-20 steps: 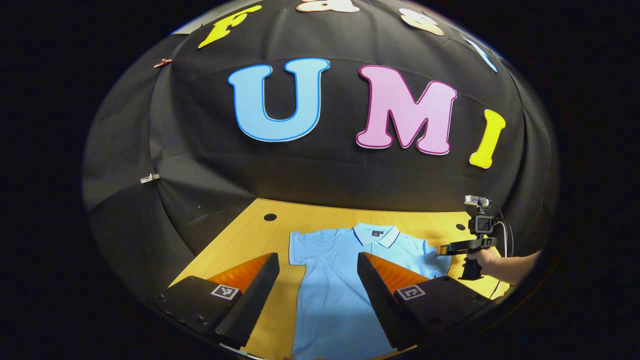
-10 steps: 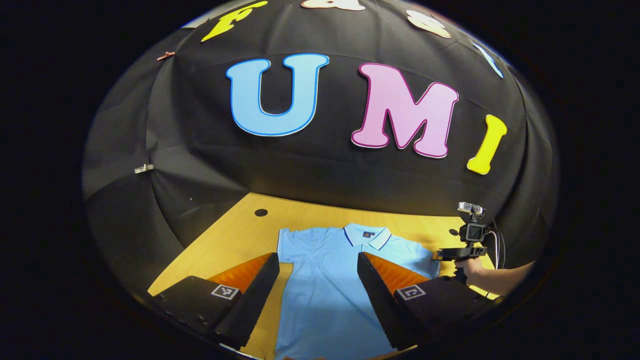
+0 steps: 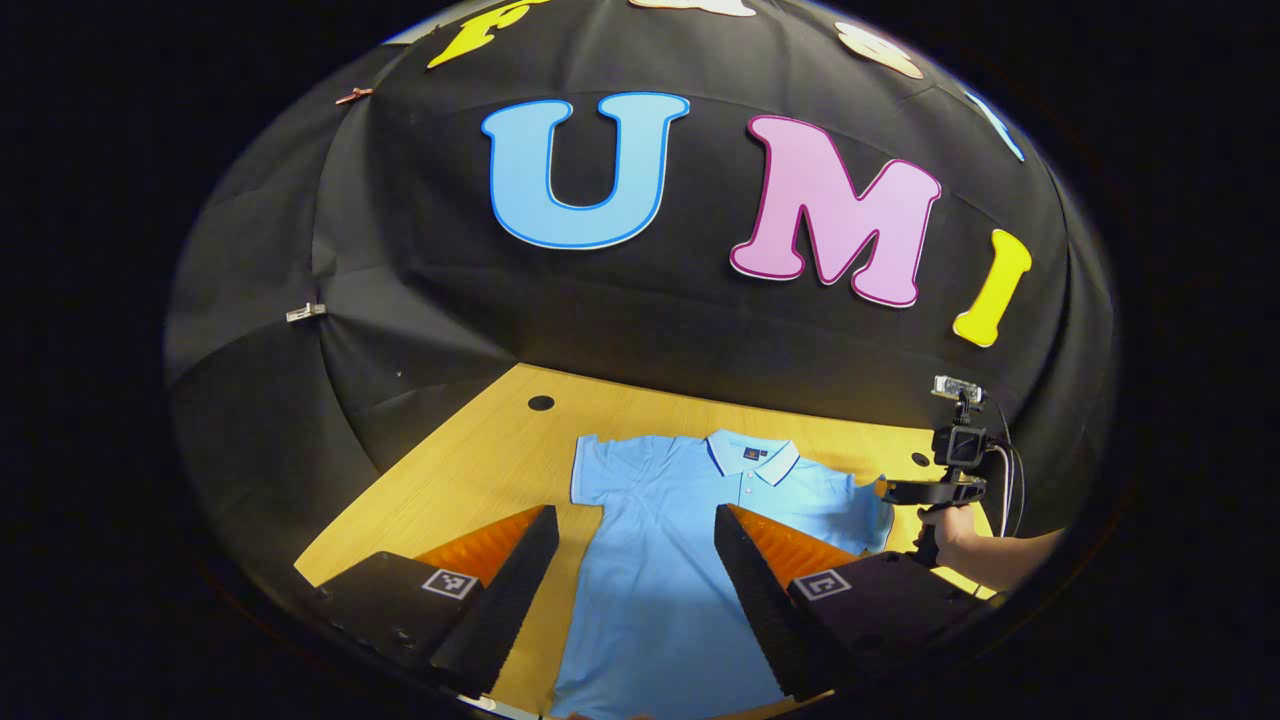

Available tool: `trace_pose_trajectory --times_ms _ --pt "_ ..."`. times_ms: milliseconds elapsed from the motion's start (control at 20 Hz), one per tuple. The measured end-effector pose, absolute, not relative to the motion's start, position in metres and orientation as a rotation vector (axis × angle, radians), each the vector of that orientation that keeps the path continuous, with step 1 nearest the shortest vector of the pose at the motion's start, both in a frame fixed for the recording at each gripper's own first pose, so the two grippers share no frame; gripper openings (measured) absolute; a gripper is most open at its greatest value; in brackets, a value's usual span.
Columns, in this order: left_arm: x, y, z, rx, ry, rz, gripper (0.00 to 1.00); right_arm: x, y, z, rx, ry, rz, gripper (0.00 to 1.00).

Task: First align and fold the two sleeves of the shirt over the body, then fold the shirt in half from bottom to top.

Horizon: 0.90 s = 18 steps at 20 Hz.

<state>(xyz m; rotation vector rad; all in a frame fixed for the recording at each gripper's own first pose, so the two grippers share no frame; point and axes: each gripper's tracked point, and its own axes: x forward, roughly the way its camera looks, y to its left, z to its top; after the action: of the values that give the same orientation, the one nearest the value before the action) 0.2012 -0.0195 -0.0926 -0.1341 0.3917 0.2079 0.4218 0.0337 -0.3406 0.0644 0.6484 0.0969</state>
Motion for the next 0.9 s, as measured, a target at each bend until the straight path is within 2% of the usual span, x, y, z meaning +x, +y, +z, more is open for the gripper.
trace_pose_trajectory --times_ms 200,250,300,400,500,550,700,800,900 --pt "0.194 -0.015 -0.106 -0.117 0.4 0.217 0.99 0.421 0.091 -0.31 0.026 0.592 0.202 0.08" --pt "0.192 -0.014 -0.111 -0.125 0.404 0.218 0.99 0.42 0.107 -0.304 0.007 0.577 0.231 0.02" --pt "0.19 -0.014 -0.116 -0.138 0.406 0.22 0.99 0.422 0.118 -0.303 -0.033 0.563 0.249 0.02" --pt "0.186 -0.012 -0.124 -0.177 0.416 0.23 0.99 0.418 0.122 -0.305 -0.059 0.586 0.225 0.02" --pt "0.183 -0.01 -0.127 -0.208 0.416 0.236 0.99 0.418 0.093 -0.313 -0.086 0.606 0.112 0.02" --pt "0.182 -0.007 -0.127 -0.214 0.413 0.241 0.98 0.418 0.073 -0.321 -0.088 0.618 0.056 0.2" --pt "0.178 0.004 -0.124 -0.22 0.397 0.261 0.99 0.414 0.04 -0.348 -0.012 0.705 -0.003 0.71" --pt "0.178 0.007 -0.127 -0.228 0.403 0.268 0.99 0.416 0.024 -0.365 0.001 0.741 -0.031 0.73" --pt "0.176 0.008 -0.129 -0.227 0.407 0.271 0.99 0.413 0.033 -0.368 0.078 0.774 0.009 0.77"
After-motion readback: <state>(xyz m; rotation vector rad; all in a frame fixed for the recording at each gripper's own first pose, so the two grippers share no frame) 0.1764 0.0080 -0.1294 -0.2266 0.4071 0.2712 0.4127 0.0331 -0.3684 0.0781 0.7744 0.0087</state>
